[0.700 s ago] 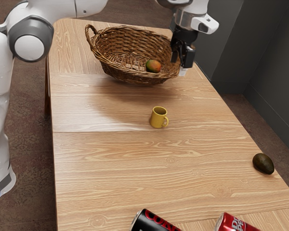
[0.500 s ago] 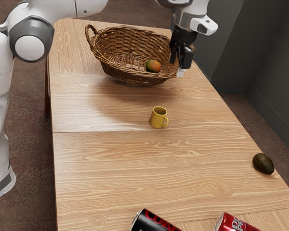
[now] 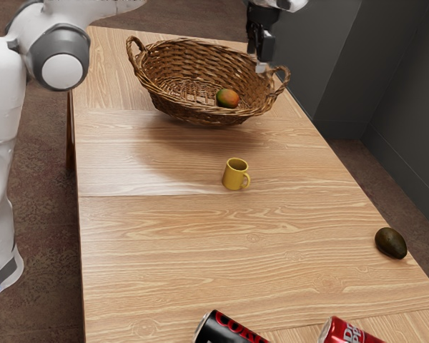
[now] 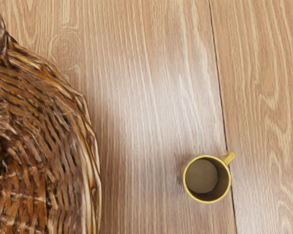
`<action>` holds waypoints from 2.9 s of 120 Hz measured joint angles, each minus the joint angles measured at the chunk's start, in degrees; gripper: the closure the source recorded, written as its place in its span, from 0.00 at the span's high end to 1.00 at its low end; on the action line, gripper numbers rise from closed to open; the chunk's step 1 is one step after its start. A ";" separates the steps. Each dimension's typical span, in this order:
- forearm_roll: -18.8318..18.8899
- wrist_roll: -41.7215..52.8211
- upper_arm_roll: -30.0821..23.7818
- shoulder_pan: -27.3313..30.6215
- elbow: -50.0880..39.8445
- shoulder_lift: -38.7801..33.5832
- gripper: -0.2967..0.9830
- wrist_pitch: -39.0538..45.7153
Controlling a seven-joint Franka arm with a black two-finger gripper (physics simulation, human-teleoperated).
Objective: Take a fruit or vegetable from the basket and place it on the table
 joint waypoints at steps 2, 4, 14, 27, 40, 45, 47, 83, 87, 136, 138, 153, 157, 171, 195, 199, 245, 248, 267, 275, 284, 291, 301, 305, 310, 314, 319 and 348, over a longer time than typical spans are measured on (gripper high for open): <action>0.57 1.33 0.43 0.79 -0.04 0.56 0.77 0.69; 1.42 2.68 0.59 1.33 -0.06 1.06 0.77 1.34; 4.84 9.03 1.20 2.47 -0.09 2.90 0.77 4.66; 3.94 16.43 1.01 7.74 2.60 9.42 0.77 9.42; -0.39 23.17 -0.35 13.02 6.42 16.92 0.77 12.84; -1.42 25.49 -1.94 15.78 7.50 18.77 0.77 14.01; -1.75 26.39 -2.90 16.93 7.81 19.61 0.77 14.48; -3.58 39.12 -6.86 20.69 9.43 26.55 0.77 18.65; -3.63 40.25 -6.83 20.63 8.02 25.54 0.77 18.88; -3.66 49.98 -2.94 20.65 0.36 21.37 0.77 20.09; -3.66 50.25 -2.77 20.66 0.00 21.17 0.77 20.09; -3.65 52.07 -2.46 20.53 -2.24 19.83 0.77 20.12; -3.68 52.49 -2.56 20.44 -2.70 19.68 0.77 20.13; -3.76 53.73 -2.80 20.24 -4.53 19.45 0.77 20.30; -3.87 55.34 -2.82 20.21 -5.74 19.53 0.77 20.89; -3.86 55.56 -2.81 20.22 -5.90 19.55 0.77 20.97; -3.81 57.25 -2.65 20.30 -6.43 19.65 0.76 21.38; -3.81 57.32 -2.62 20.30 -6.44 19.65 0.74 21.39; -3.91 57.52 -2.47 20.30 -6.42 19.74 0.57 21.40; -3.97 57.53 -2.37 20.37 -6.41 19.73 0.50 21.48; -4.00 57.42 -2.32 20.41 -6.39 19.72 0.45 21.62; -4.02 57.29 -2.31 20.39 -6.24 19.50 0.45 21.58; -3.95 57.06 -1.98 20.40 -4.22 18.75 0.45 20.31; -3.91 56.97 -1.84 20.40 -2.78 18.51 0.45 19.41; -3.88 56.87 -1.76 20.39 -0.62 18.33 0.45 18.06; -3.87 56.79 -1.72 20.39 1.37 18.06 0.45 16.79; -3.89 56.71 -1.74 20.39 4.58 17.65 0.45 14.84; -3.95 56.20 -9.98 20.22 13.54 12.66 0.48 3.92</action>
